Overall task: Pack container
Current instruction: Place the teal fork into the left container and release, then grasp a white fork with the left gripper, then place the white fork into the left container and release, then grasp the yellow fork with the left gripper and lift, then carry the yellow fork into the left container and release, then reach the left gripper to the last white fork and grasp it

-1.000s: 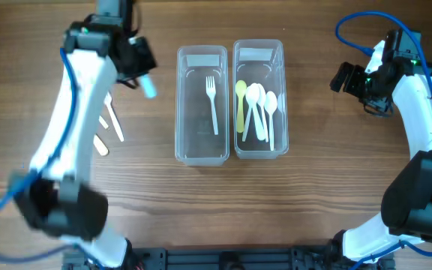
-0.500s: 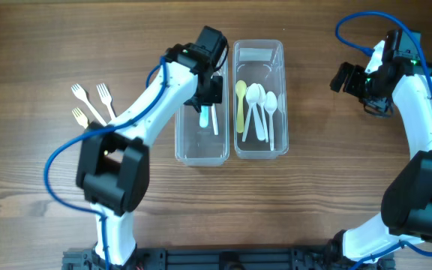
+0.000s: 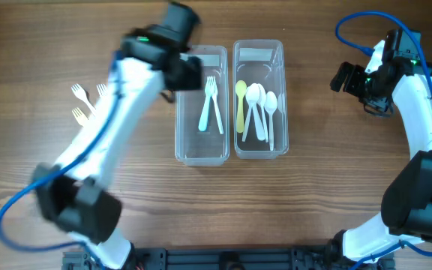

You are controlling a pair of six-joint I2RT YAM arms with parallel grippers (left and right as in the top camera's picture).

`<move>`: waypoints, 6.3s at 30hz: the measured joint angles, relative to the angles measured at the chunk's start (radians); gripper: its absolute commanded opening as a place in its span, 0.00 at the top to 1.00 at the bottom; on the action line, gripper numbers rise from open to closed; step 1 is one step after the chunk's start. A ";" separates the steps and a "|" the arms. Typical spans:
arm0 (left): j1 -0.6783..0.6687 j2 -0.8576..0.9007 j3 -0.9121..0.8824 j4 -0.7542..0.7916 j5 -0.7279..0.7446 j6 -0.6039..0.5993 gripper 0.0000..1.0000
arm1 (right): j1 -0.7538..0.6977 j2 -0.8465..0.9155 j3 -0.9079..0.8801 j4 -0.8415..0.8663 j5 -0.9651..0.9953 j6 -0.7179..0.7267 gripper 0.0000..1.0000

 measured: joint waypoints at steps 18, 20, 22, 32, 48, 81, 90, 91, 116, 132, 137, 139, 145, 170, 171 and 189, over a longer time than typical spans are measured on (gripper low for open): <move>0.480 0.137 -0.313 0.186 0.095 -0.051 0.34 | 0.000 0.000 0.000 0.001 0.000 0.000 0.00; 0.480 0.150 -0.346 0.219 0.098 -0.046 0.38 | 0.000 0.000 0.000 0.001 0.000 0.000 0.01; 0.480 0.156 -0.381 0.267 0.100 -0.043 0.44 | 0.000 0.000 0.000 0.002 0.000 0.000 0.01; 0.480 0.169 -0.411 0.410 0.100 -0.019 0.50 | 0.000 0.000 0.000 0.002 0.000 0.000 0.00; 0.480 0.222 -0.435 0.446 0.043 0.119 0.55 | 0.000 0.000 0.000 0.000 0.000 0.000 0.00; 0.084 -0.017 -0.060 0.057 0.209 0.172 0.95 | 0.000 0.000 0.000 -0.006 0.000 0.000 0.00; -0.081 0.167 -0.172 0.227 0.159 0.106 0.60 | 0.000 0.000 0.000 -0.007 0.000 0.000 0.00; -0.080 0.182 -0.176 0.233 0.158 0.103 0.55 | 0.000 0.000 0.000 -0.007 0.000 0.000 0.00; 0.472 0.027 -0.440 0.161 -0.088 -0.235 0.34 | 0.000 0.000 0.000 -0.053 0.000 0.000 0.00; 0.588 0.027 -0.697 0.531 -0.058 -0.126 0.42 | 0.000 0.000 0.000 -0.056 -0.034 0.003 0.00; 0.588 0.028 -0.741 0.604 -0.054 -0.099 0.43 | 0.000 0.000 0.000 -0.056 -0.037 0.005 0.00; 0.589 0.031 -0.753 0.626 -0.051 -0.081 0.48 | 0.000 0.000 0.000 -0.056 -0.038 0.005 0.00; 0.589 0.032 -0.753 0.631 -0.043 -0.063 0.87 | 0.000 0.000 0.000 -0.056 -0.038 0.005 0.00; -0.070 -0.201 -0.362 0.293 0.085 -0.048 0.89 | 0.000 0.000 0.000 -0.055 -0.045 0.047 0.01; -0.097 -0.161 -0.362 0.313 0.064 -0.048 0.88 | 0.000 0.000 0.000 -0.055 -0.045 0.047 0.00; -0.124 -0.052 -0.198 0.232 -0.058 0.002 0.35 | 0.000 0.000 0.000 -0.056 -0.045 0.050 0.00</move>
